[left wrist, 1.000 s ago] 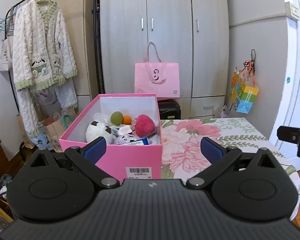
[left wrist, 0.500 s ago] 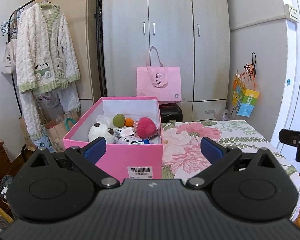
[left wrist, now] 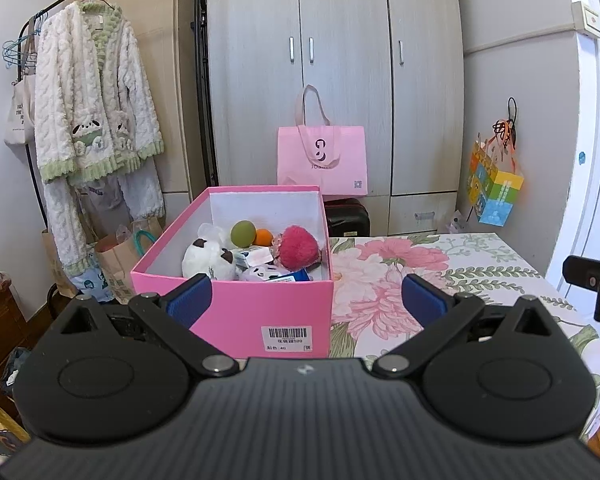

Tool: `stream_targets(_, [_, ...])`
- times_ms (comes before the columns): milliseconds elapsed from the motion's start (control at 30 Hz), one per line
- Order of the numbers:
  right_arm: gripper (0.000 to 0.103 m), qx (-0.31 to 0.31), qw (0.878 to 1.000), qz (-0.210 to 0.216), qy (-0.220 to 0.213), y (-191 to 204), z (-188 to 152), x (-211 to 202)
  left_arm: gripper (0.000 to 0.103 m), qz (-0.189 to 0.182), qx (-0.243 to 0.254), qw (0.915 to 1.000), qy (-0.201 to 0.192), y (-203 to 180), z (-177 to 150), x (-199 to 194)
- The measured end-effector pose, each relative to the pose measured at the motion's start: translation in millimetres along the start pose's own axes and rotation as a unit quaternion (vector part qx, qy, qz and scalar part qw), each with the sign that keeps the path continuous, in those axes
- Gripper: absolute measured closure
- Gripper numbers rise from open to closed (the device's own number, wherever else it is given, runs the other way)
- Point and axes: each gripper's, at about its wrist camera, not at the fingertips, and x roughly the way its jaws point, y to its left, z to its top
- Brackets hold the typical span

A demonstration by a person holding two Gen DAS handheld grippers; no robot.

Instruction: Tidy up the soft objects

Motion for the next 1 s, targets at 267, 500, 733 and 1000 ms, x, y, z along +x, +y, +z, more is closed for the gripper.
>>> stream_targets(267, [0.0, -0.002, 1.0, -0.001, 0.003, 0.5, -3.4, 2.3, 0.0, 0.0, 0.001, 1.0, 0.003, 0.6, -1.5, 1.5])
stream_targets(500, [0.0, 0.002, 1.0, -0.005, 0.0, -0.1, -4.1, 1.5, 0.0, 0.005, -0.002, 1.0, 0.005, 3.4, -3.7, 4.0])
stream_targets(733, [0.0, 0.002, 1.0, -0.008, 0.004, 0.7, -4.6, 5.3, 0.0, 0.007, -0.004, 0.9999, 0.007, 6.3, -3.3, 5.1])
stream_targets(1000, [0.0, 0.001, 1.0, -0.009, 0.005, 1.9, -4.9, 6.0, 0.0, 0.009, -0.007, 0.9999, 0.005, 7.0, -3.8, 2.2])
